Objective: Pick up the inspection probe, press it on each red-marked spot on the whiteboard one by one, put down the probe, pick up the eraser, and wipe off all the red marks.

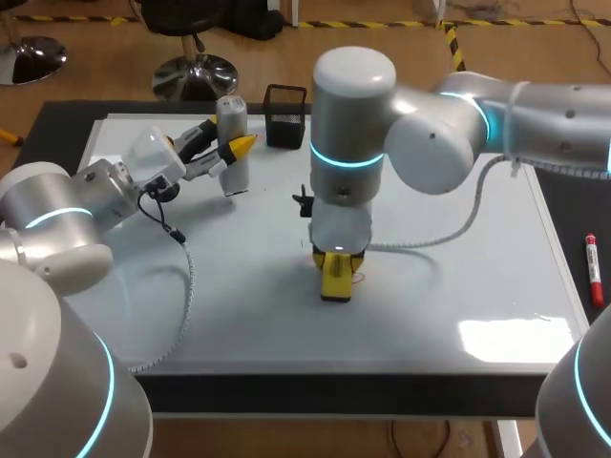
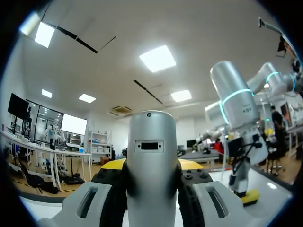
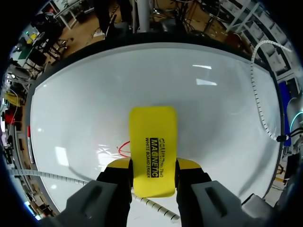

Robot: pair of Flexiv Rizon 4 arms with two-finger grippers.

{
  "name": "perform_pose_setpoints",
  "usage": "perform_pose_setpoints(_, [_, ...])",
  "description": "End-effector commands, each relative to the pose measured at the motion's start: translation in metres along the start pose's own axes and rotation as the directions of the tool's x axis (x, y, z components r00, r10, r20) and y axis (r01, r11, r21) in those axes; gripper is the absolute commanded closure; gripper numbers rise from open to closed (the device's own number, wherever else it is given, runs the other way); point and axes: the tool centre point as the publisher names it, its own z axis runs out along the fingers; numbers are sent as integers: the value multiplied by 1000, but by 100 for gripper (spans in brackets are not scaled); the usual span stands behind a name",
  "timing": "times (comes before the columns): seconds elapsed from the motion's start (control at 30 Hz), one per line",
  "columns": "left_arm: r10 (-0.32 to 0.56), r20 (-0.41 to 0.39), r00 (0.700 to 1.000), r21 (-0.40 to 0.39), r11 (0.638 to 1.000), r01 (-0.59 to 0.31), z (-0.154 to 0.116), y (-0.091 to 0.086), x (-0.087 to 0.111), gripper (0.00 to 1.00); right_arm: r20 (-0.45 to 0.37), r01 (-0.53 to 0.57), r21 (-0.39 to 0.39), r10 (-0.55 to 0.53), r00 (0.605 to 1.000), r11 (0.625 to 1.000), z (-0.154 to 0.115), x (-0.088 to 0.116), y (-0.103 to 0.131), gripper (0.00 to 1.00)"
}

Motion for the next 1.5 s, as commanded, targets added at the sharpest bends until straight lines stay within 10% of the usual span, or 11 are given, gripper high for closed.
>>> perform_pose_setpoints(0.03, [2,2,1000,1,1000,-2,1,0,0,100,1,-11,4,11,1000,1000,6,11,-2,100])
perform_pose_setpoints(0.83, [2,2,1000,1,1000,-2,1,0,0,100,-40,-196,-4,196,980,981,20,80,-23,100])
perform_pose_setpoints(1.5, [2,2,1000,1,1000,-2,1,0,0,100,-31,-186,16,186,982,982,6,77,-37,100])
